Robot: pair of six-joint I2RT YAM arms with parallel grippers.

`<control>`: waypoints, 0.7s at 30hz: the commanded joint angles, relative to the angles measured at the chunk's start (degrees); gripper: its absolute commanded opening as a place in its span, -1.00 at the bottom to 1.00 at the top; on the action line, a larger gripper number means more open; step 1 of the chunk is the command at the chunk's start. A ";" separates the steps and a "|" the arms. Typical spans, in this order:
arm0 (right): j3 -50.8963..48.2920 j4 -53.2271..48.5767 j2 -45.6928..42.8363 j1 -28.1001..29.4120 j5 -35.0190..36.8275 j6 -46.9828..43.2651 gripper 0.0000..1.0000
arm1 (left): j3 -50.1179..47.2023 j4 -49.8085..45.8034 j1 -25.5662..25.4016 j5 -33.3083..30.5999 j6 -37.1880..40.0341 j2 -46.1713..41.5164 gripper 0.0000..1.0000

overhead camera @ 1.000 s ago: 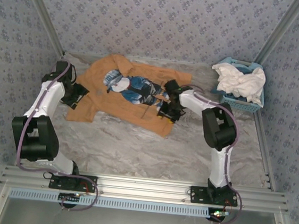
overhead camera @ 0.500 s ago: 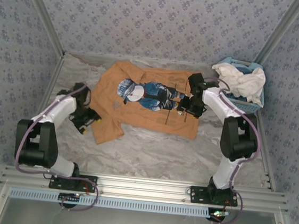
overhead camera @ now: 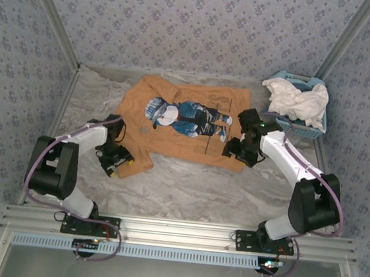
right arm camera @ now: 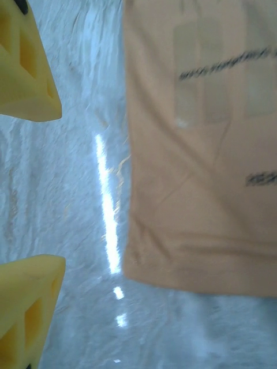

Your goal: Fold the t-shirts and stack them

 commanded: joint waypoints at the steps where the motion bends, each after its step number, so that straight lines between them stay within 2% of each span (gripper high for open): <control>1: -4.54 -0.67 -3.16 -1.78 -0.79 5.11 0.32 | 2.28 3.97 -2.89 1.76 -1.99 2.63 0.23; 2: -5.90 0.06 -3.74 -2.31 -0.77 6.13 0.33 | 2.40 4.24 -3.66 1.78 -2.07 3.46 0.15; 3: -7.39 1.53 -4.37 -2.83 -1.09 7.00 0.34 | 2.18 4.79 -4.34 1.66 -2.41 4.26 -0.05; 6: -9.41 4.24 -3.46 -3.48 -0.52 8.50 0.34 | 0.63 5.79 -4.59 0.29 -3.88 3.17 -0.80; 7: -9.66 5.11 -2.78 -3.41 -0.03 8.87 0.34 | 0.53 5.75 -4.58 -0.77 -4.10 1.68 -1.00; 14: -7.12 10.51 4.84 -4.29 0.84 9.22 0.31 | 0.63 1.32 -4.41 -1.59 -3.06 -7.01 -1.00; 21: -7.75 13.73 10.49 -5.34 1.62 8.43 0.08 | -0.67 1.28 -4.38 -0.31 -3.65 -10.14 -1.00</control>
